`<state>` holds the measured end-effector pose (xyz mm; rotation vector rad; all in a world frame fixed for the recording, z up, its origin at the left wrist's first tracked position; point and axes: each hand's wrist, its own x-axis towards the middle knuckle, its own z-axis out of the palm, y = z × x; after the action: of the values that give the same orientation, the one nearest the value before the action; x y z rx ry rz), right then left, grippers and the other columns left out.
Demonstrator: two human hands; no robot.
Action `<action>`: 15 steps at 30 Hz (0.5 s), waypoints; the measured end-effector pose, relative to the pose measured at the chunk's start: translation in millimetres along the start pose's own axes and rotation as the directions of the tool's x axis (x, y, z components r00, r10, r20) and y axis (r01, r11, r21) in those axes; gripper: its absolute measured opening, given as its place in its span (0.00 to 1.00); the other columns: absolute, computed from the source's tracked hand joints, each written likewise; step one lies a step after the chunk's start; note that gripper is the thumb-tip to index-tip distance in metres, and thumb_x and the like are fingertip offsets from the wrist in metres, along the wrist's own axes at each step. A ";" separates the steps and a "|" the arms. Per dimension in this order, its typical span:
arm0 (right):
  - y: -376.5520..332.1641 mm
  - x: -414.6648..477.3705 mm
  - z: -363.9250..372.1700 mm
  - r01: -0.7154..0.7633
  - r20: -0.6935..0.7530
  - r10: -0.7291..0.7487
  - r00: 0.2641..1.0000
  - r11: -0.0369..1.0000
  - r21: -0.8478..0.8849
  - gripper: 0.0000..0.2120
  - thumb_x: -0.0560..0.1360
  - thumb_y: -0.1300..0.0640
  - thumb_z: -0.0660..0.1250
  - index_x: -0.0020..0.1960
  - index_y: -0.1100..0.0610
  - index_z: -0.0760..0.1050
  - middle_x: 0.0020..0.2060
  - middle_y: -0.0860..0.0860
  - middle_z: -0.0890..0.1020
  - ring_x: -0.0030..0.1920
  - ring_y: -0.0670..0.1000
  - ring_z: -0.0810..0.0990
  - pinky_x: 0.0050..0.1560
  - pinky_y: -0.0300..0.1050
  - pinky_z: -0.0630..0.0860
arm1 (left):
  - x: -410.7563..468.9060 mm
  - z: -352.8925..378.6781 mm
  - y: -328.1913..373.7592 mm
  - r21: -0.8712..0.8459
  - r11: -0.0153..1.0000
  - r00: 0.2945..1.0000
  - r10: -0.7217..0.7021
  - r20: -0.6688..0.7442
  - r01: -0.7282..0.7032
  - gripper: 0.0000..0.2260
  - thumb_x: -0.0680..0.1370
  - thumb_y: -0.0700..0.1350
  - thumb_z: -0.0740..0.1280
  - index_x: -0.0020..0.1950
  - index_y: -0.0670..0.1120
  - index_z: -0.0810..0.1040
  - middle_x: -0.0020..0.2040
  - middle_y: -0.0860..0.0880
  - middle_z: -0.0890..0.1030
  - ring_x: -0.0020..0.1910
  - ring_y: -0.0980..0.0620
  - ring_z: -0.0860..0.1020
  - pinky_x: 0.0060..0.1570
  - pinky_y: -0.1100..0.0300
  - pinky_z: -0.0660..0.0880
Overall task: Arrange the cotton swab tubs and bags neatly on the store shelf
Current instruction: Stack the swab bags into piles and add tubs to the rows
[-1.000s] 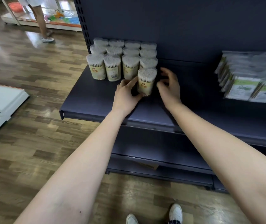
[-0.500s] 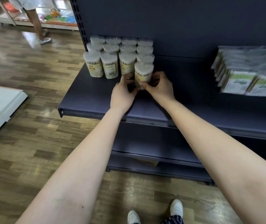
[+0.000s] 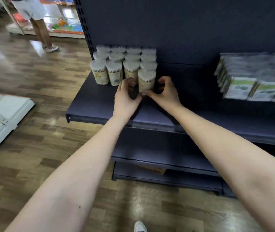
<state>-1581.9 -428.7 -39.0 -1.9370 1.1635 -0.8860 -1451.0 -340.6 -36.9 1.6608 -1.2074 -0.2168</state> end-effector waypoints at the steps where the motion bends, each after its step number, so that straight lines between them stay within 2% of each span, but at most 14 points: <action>1: 1.1 -1.9 -3.8 0.022 0.006 -0.022 1.000 1.000 -0.007 0.27 0.67 0.48 0.74 0.59 0.55 0.66 0.58 0.52 0.73 0.56 0.49 0.74 0.53 0.41 0.72 | -2.2 -3.6 3.9 0.016 0.999 1.000 0.028 -0.002 -0.028 0.20 0.69 0.44 0.73 0.58 0.44 0.72 0.53 0.48 0.78 0.52 0.52 0.76 0.47 0.71 0.68; 4: 0.5 -1.3 -29.7 0.113 -0.030 -0.113 0.993 0.993 -0.016 0.25 0.69 0.50 0.73 0.60 0.57 0.68 0.58 0.53 0.73 0.54 0.49 0.75 0.55 0.44 0.75 | 0.8 -4.0 32.1 0.002 0.997 0.996 0.081 0.023 -0.081 0.21 0.68 0.44 0.73 0.58 0.45 0.72 0.51 0.50 0.78 0.48 0.53 0.77 0.46 0.67 0.70; 7: -1.7 6.5 -67.7 0.150 -0.126 -0.147 0.981 0.989 0.013 0.22 0.70 0.53 0.72 0.60 0.58 0.71 0.58 0.54 0.74 0.52 0.47 0.75 0.53 0.41 0.77 | 7.9 15.0 73.5 -0.107 0.990 0.994 0.100 0.042 -0.095 0.20 0.69 0.44 0.72 0.58 0.49 0.70 0.48 0.55 0.76 0.43 0.57 0.76 0.44 0.65 0.73; 11: 6.2 11.7 -131.7 0.182 -0.279 -0.169 0.945 0.983 0.023 0.19 0.71 0.57 0.71 0.60 0.60 0.72 0.57 0.55 0.76 0.53 0.48 0.76 0.52 0.40 0.77 | 6.2 58.3 116.6 -0.152 0.974 0.978 0.182 0.100 -0.166 0.21 0.71 0.44 0.71 0.61 0.48 0.69 0.52 0.55 0.76 0.46 0.59 0.77 0.46 0.66 0.76; 14: 31.7 3.9 -196.7 0.162 -0.320 -0.179 0.930 0.984 -0.079 0.19 0.72 0.58 0.70 0.60 0.60 0.72 0.57 0.55 0.77 0.53 0.47 0.76 0.52 0.32 0.74 | 0.2 103.3 149.7 -0.182 0.963 0.961 0.230 0.152 -0.201 0.21 0.72 0.43 0.71 0.62 0.50 0.69 0.54 0.55 0.76 0.48 0.58 0.77 0.48 0.64 0.76; 15: 40.7 -1.2 -220.6 0.146 -0.324 -0.173 0.930 0.983 -0.108 0.19 0.72 0.58 0.69 0.61 0.59 0.72 0.58 0.54 0.77 0.54 0.48 0.77 0.53 0.34 0.74 | -2.6 119.3 162.3 -0.199 0.959 0.956 0.237 0.175 -0.201 0.21 0.72 0.43 0.71 0.61 0.51 0.69 0.54 0.55 0.75 0.48 0.58 0.77 0.48 0.64 0.76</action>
<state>-1782.1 -489.5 42.0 -2.0227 1.2598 -1.3117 -1626.0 -407.3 37.1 1.3604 -1.4668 -0.3473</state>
